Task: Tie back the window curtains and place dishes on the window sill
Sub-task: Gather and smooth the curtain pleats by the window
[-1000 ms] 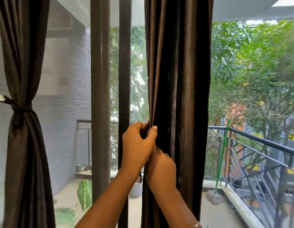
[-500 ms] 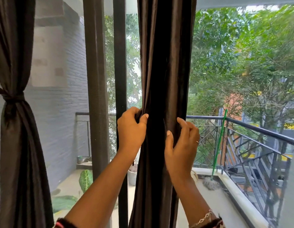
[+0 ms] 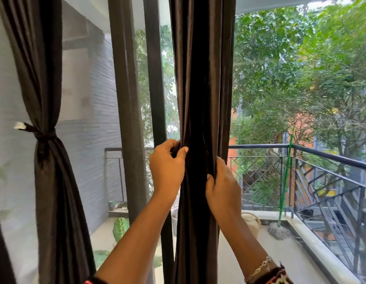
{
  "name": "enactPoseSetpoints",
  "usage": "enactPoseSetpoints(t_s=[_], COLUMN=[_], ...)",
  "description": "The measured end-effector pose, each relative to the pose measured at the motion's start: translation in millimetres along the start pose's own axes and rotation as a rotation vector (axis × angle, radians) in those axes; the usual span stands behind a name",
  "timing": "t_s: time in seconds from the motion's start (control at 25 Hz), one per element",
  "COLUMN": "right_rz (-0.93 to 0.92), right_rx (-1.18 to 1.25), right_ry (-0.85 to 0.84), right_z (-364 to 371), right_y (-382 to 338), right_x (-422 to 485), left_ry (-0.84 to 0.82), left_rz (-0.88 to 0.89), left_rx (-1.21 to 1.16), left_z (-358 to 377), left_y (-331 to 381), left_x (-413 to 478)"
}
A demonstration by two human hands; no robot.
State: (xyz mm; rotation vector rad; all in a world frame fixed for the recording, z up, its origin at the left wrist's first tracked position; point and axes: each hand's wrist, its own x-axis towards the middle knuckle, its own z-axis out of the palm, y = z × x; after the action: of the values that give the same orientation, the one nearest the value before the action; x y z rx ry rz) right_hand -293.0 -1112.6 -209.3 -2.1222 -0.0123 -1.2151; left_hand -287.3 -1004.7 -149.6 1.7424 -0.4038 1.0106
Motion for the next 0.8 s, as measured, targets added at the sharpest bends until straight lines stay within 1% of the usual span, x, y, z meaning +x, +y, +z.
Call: enactPoseSetpoints(t_s=[0.12,0.24,0.44,0.52,0.56,0.6,0.68,0.72,0.76,0.8], right_rz=[-0.131,-0.216,-0.257,-0.269,-0.293,-0.323,-0.343,-0.317,-0.26,-0.186], right_rx=[-0.006,-0.058,-0.089,-0.089,-0.075,-0.033,0.097,0.145,0.174,0.185], right_ry=[-0.016,-0.051,-0.085,-0.066,-0.028,0.048,0.276,0.373,0.435,0.455], right_z=[6.5,13.4,21.9,20.7,18.9,16.9,11.9,8.7,5.7,2.7], right_y=[-8.5,-16.7,-19.3,-21.3,-20.8,-18.8,-12.1,-8.4,-4.6,-0.8], right_x=[-13.2,-18.5,-19.7,-19.1,-19.5,-20.2,-22.4,-21.9,-19.4,-14.2], left_ry=[0.018,-0.003,-0.002,0.003,0.004,0.006,0.011,0.013,0.01,0.007], left_rz=[-0.004,0.0,0.027,0.035,0.035,0.033,0.022,0.015,0.008,0.006], left_rx=[0.01,-0.013,-0.065,-0.066,-0.048,-0.028,0.0,0.007,0.01,0.009], left_z=[-0.6,-0.1,1.4,1.5,1.5,1.0,-0.5,-1.4,-2.4,-2.8], left_y=[-1.1,0.8,3.0,3.4,3.2,2.4,0.4,-0.4,-0.7,-0.3], left_x=[0.7,0.1,-5.2,-5.8,-5.3,-4.6,-3.1,-2.6,-2.5,-2.4])
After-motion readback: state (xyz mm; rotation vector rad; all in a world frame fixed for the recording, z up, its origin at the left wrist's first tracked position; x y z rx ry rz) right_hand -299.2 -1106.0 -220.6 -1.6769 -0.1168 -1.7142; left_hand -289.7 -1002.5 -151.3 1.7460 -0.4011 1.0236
